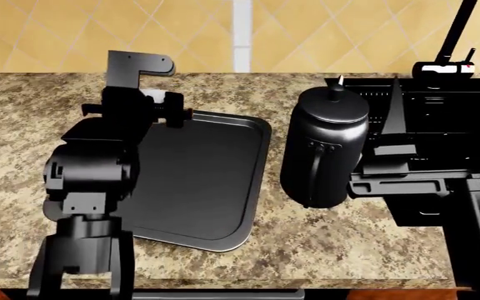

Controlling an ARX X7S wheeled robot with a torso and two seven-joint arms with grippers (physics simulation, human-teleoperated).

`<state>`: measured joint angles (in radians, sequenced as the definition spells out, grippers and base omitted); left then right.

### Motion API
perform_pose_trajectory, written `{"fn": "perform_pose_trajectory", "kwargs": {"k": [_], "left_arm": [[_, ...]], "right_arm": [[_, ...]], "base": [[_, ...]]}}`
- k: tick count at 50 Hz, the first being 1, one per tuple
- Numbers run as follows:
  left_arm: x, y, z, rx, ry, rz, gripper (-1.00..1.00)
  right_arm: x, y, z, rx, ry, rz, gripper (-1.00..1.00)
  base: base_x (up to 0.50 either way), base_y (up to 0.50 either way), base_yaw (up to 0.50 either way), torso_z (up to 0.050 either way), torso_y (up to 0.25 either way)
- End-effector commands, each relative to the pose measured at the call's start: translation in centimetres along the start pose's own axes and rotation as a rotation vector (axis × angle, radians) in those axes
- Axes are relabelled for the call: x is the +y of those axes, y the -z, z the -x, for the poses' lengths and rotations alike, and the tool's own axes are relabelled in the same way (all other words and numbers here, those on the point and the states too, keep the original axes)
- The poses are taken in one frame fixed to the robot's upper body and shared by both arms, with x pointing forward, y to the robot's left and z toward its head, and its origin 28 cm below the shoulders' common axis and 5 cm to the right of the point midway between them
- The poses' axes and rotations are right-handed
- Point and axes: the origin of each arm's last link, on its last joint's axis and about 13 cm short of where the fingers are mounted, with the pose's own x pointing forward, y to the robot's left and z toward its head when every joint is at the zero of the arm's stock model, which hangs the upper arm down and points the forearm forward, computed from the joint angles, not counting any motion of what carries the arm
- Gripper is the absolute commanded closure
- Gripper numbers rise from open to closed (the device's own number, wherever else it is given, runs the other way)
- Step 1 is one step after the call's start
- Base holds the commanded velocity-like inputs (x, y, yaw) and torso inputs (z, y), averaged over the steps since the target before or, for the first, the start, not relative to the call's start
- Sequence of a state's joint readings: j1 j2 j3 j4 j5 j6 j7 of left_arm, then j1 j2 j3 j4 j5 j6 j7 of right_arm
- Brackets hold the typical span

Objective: Pick the kettle from the counter and place it on the tray. Then pick the mug from the cabinet and place it on the tray. Then close the cabinet doors.

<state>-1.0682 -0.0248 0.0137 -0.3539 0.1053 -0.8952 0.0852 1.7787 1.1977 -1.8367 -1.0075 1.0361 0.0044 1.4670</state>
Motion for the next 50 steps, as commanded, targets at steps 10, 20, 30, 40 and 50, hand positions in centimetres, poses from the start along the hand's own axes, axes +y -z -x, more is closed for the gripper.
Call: {"fn": "perform_pose_trajectory", "kwargs": {"k": [10, 20, 30, 40, 50], "left_arm": [[0.4, 1.2, -0.8, 0.059, -0.047, 0.029, 1.00], [0.7, 1.1, -0.7, 0.064, -0.053, 0.028, 1.00], [0.7, 1.8, -0.8, 0.083, -0.051, 0.021, 1.00], [1.0, 3.0, -0.8, 0.112, -0.048, 0.018, 1.00], [1.1, 3.2, -0.9, 0.119, -0.044, 0.021, -1.00]], "right_arm": [[-0.7, -1.8, -0.3, -0.041, 0.027, 0.015, -1.00], [-1.0, -2.5, -0.3, -0.059, 0.031, 0.000, -1.00], [-0.9, -2.1, -0.2, -0.056, 0.032, 0.001, -1.00], [-0.8, -1.8, -0.3, -0.050, 0.031, -0.001, -1.00], [-0.8, -1.6, -0.3, -0.045, 0.031, -0.001, -1.00]], "base": [[0.00, 0.00, 0.00, 0.000, 0.001], [0.20, 0.00, 0.00, 0.000, 0.000], [0.00, 0.00, 0.00, 0.000, 0.001], [0.00, 0.00, 0.00, 0.000, 0.000], [0.00, 0.00, 0.00, 0.000, 0.000]]}}
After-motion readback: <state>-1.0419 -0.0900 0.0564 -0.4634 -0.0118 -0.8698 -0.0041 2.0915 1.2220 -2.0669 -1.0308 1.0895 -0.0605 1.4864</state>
